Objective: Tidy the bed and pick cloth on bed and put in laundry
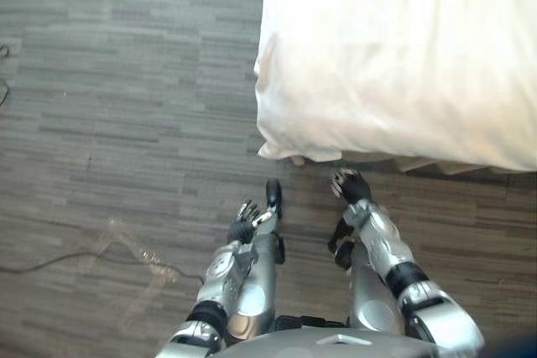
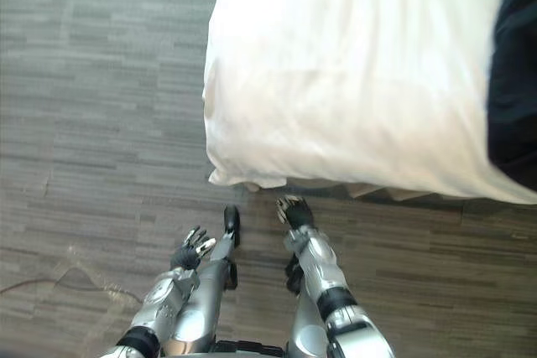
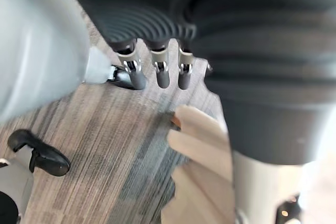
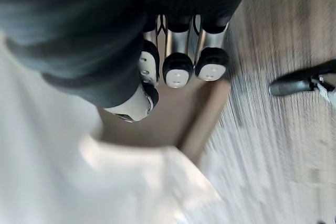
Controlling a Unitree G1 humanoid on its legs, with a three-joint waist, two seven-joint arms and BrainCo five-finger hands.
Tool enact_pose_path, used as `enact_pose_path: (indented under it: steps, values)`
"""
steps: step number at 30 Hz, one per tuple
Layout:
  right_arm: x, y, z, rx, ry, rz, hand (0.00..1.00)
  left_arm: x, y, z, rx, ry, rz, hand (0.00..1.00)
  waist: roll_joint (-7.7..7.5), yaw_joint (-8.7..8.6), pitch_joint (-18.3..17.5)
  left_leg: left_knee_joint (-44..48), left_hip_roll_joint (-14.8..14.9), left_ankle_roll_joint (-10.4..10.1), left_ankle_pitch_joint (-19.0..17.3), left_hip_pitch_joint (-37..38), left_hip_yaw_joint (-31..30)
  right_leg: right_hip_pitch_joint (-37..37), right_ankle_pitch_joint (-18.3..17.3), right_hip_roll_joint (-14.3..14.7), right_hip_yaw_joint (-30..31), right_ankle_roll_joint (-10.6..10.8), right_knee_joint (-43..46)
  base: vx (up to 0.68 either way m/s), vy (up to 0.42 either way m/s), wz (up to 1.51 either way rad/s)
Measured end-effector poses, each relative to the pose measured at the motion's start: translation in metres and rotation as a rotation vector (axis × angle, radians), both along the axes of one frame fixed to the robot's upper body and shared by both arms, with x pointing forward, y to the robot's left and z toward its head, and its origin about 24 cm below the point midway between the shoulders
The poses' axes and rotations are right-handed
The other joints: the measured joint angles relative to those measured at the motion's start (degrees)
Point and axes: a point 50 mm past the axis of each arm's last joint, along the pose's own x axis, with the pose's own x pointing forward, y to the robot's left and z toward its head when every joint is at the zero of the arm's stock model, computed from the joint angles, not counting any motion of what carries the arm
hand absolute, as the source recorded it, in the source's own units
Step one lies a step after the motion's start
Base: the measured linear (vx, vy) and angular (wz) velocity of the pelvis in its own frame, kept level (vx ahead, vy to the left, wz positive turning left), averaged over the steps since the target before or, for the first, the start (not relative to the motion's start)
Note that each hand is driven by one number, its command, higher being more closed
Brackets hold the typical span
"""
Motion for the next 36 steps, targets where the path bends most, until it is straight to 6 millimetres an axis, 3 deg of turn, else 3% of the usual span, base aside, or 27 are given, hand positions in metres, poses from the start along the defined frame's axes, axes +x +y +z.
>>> enact_pose_path:
  steps: [3, 6, 8, 11, 13, 16, 19, 21, 22, 23, 25, 27, 28, 31, 34, 36]
  values:
    - [-0.041, -0.023, -0.019, 0.008, 0.030, -0.074, 1.00, -0.029, 0.010, -0.016, 0.023, 0.111, 0.007, 0.00, -1.16, -1.30, -6.2, 0.0, -0.2, -0.1, -2.4, 6.1, 2.3, 6.7, 1.4, 1.2, 1.6, 0.5, -4.9, 0.13, -0.017, -0.44]
    - [-0.065, -0.042, -0.017, -0.025, -0.032, -0.071, 1.00, -0.053, 0.014, -0.027, 0.052, 0.210, -0.012, 0.00, -1.02, -1.79, -11.1, -0.1, 0.0, 0.0, -4.5, 11.0, 3.3, 11.2, 1.6, 1.9, 3.1, 0.7, -7.6, 0.07, -0.006, -0.37]
    - [-0.068, -0.047, -0.009, -0.053, -0.094, -0.032, 1.00, -0.063, 0.017, -0.032, 0.073, 0.254, -0.028, 0.00, -0.75, -2.65, -12.8, -0.4, 0.2, 0.2, -5.2, 12.5, 3.2, 12.8, 1.6, 2.0, 3.1, 0.7, -8.2, -0.02, 0.007, -0.15]
    - [-0.053, -0.046, 0.019, -0.074, -0.265, 0.059, 1.00, -0.077, 0.024, -0.037, 0.145, 0.321, -0.075, 0.00, -0.20, -3.17, -14.1, -0.4, 0.8, 0.6, -6.3, 14.0, 3.2, 13.8, 1.7, 2.8, 3.7, 0.4, -8.7, -0.07, 0.014, -0.13]
    - [-0.045, -0.039, 0.035, -0.078, -0.351, 0.146, 1.00, -0.085, 0.027, -0.040, 0.192, 0.356, -0.101, 0.00, -0.33, -3.12, -14.6, -0.4, 0.8, 0.7, -6.3, 14.3, 2.9, 14.4, 1.9, 2.8, 4.0, 0.3, -9.0, -0.07, 0.018, 0.03]
    - [-0.027, -0.012, 0.057, -0.023, -0.454, 0.325, 1.00, -0.087, 0.029, -0.041, 0.213, 0.379, -0.084, 0.00, -0.46, -3.10, -15.0, -0.4, 0.7, 0.5, -6.6, 15.3, 3.0, 16.0, 2.7, 2.9, 4.0, -0.2, -10.6, -0.06, 0.032, -0.03]
    - [-0.007, 0.035, 0.074, 0.108, -0.489, 0.511, 1.00, -0.087, 0.029, -0.042, 0.241, 0.383, -0.094, 0.00, -0.29, -2.79, -15.1, -0.4, 0.5, 0.7, -6.4, 15.5, 2.6, 16.8, 3.1, 2.9, 3.9, -0.1, -11.1, -0.04, 0.018, 0.05]
    - [0.002, 0.052, 0.082, 0.155, -0.495, 0.551, 1.00, -0.087, 0.028, -0.041, 0.254, 0.377, -0.102, 0.00, -0.08, -2.74, -15.0, -0.4, 0.3, 0.9, -6.3, 15.5, 2.3, 17.1, 3.5, 2.9, 3.4, 0.2, -11.7, -0.02, 0.013, 0.11]
    - [0.018, 0.074, 0.099, 0.181, -0.536, 0.586, 1.00, -0.085, 0.027, -0.041, 0.266, 0.371, -0.109, 0.00, 0.22, -2.60, -14.8, -0.4, 0.0, 1.2, -6.0, 14.7, 1.5, 16.8, 3.9, 2.8, 2.8, 0.2, -12.0, -0.03, 0.022, 0.19]
    - [0.022, 0.078, 0.105, 0.178, -0.551, 0.589, 1.00, -0.084, 0.026, -0.041, 0.267, 0.369, -0.112, 0.00, 0.26, -2.44, -14.7, -0.4, 0.0, 1.4, -5.9, 14.2, 1.4, 16.5, 4.3, 2.8, 2.7, 0.0, -12.1, -0.04, 0.020, 0.19]
    - [0.057, 0.096, 0.149, 0.170, -0.660, 0.572, 1.00, -0.070, 0.025, -0.037, 0.285, 0.334, -0.120, 0.00, 0.45, -0.11, -13.1, -0.4, 0.8, 1.5, -4.8, 10.7, 1.2, 13.3, 5.6, 3.1, 2.7, -0.7, -12.5, -0.06, 0.011, 0.08]
    - [0.084, 0.104, 0.193, 0.163, -0.770, 0.540, 1.00, -0.052, 0.026, -0.030, 0.306, 0.291, -0.118, 0.00, 0.36, 1.05, -9.8, -0.4, 1.4, 1.6, -3.7, 7.5, -0.1, 10.7, 6.3, 3.7, 1.9, -1.3, -12.6, -0.13, -0.004, 0.25]
    - [0.106, 0.101, 0.238, 0.191, -0.873, 0.463, 1.00, -0.034, 0.026, -0.023, 0.313, 0.238, -0.116, 0.00, 0.32, 1.89, -6.1, -0.2, 1.9, 1.5, -2.3, 4.0, -1.0, 7.8, 7.2, 4.4, 1.0, -1.8, -12.4, -0.12, -0.013, 0.33]
    - [0.129, 0.090, 0.293, 0.253, -0.979, 0.347, 1.00, 0.002, 0.017, -0.007, 0.303, 0.135, -0.128, 0.00, 1.29, 3.70, -1.3, -0.1, 2.1, 1.4, -0.3, -1.6, -2.0, 3.1, 8.8, 4.8, -0.2, -1.9, -12.6, -0.08, -0.003, 0.28]
    - [0.134, 0.088, 0.303, 0.263, -0.989, 0.324, 1.00, 0.025, 0.006, 0.004, 0.263, 0.080, -0.144, 0.00, 2.44, 3.89, -0.6, -0.1, 1.4, 2.4, 0.5, -5.6, -2.1, -0.6, 9.5, 4.0, -0.3, -1.1, -12.3, 0.03, 0.018, 0.09]
    - [0.137, 0.072, 0.310, 0.224, -1.002, 0.279, 1.00, 0.054, -0.010, 0.023, 0.210, 0.002, -0.158, 0.00, 4.20, 3.94, 0.4, 0.0, 0.5, 3.3, 1.4, -9.2, -2.6, -4.4, 10.1, 3.0, -0.3, -0.4, -11.4, 0.07, 0.036, 0.07]
